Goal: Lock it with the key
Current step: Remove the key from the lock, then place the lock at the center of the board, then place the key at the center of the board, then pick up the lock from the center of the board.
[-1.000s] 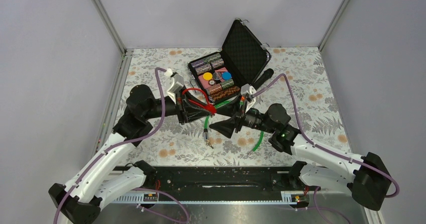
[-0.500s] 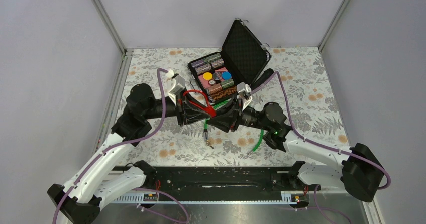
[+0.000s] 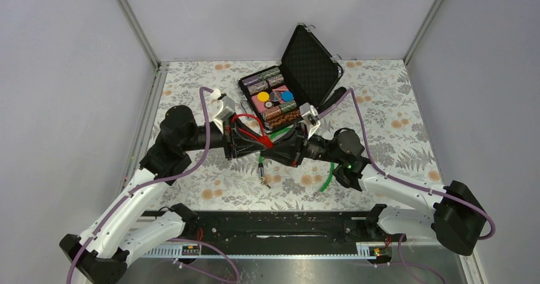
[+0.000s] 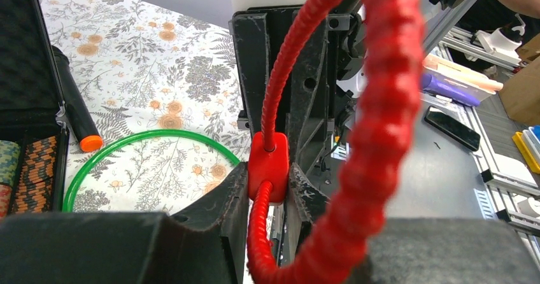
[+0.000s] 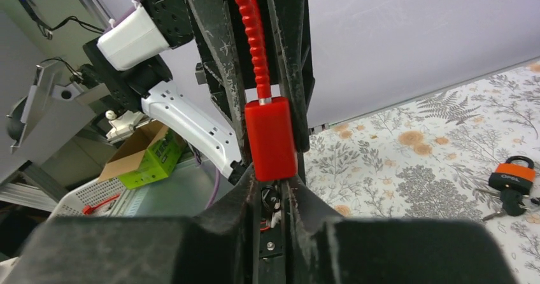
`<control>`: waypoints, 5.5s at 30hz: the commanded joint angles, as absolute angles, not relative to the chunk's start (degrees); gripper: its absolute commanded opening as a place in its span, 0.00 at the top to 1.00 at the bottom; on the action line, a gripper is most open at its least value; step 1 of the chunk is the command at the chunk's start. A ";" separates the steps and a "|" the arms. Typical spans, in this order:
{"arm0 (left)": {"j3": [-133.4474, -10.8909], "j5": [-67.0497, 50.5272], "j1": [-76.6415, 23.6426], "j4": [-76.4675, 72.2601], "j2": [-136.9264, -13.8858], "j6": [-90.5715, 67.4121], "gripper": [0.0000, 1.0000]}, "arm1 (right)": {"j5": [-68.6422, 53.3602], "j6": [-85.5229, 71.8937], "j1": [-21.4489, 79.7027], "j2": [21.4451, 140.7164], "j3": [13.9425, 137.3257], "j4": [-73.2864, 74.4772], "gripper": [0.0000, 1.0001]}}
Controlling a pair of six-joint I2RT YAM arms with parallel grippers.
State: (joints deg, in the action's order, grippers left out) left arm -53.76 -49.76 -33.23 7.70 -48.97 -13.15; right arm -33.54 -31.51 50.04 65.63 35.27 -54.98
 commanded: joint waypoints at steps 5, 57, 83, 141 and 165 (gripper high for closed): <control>-57.36 -49.45 -33.48 5.70 -48.03 -13.06 1.00 | -36.34 -29.92 50.14 65.05 37.71 -51.86 0.77; -48.29 -40.10 -33.46 -18.96 -44.79 -25.90 1.00 | -46.77 -23.03 46.45 63.49 34.96 -33.67 1.00; -36.36 -4.88 -26.81 18.49 -49.80 -39.52 1.00 | -18.63 -32.42 49.78 79.28 39.40 -36.31 1.00; -25.42 7.09 -20.74 29.47 -27.09 -44.93 0.01 | 18.48 -35.59 59.63 103.01 66.53 11.73 0.39; -21.68 -1.02 -20.74 20.43 -31.89 -44.30 0.03 | 31.08 -45.20 59.60 118.67 84.40 25.68 0.50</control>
